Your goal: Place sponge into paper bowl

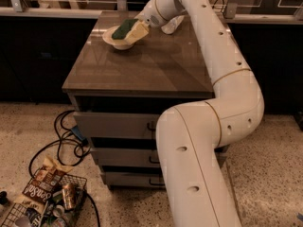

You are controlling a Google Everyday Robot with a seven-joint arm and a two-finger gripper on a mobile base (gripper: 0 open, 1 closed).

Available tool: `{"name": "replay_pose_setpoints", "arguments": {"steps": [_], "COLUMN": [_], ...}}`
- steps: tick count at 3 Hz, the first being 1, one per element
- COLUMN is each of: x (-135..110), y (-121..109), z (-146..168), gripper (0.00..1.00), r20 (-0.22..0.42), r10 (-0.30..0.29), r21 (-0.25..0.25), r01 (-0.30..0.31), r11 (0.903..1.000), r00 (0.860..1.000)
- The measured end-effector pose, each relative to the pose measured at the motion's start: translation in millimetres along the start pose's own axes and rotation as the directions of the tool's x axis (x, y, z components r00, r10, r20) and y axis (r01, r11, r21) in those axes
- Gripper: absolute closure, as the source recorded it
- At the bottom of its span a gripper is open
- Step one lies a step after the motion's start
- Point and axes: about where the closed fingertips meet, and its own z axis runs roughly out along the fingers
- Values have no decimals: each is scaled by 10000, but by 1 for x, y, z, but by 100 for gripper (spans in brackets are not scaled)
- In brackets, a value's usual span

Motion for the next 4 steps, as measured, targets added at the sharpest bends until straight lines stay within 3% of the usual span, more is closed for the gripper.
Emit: {"name": "replay_pose_setpoints", "arguments": {"steps": [2, 4], "x": [-17, -8], "y": [-20, -31], "z": [-15, -8], "gripper": [100, 100], "r20": [344, 357], "r10": [137, 515], "r21": [832, 1187], "r01": [-165, -554], "r11": [9964, 9914], "r00": [9993, 9980]}}
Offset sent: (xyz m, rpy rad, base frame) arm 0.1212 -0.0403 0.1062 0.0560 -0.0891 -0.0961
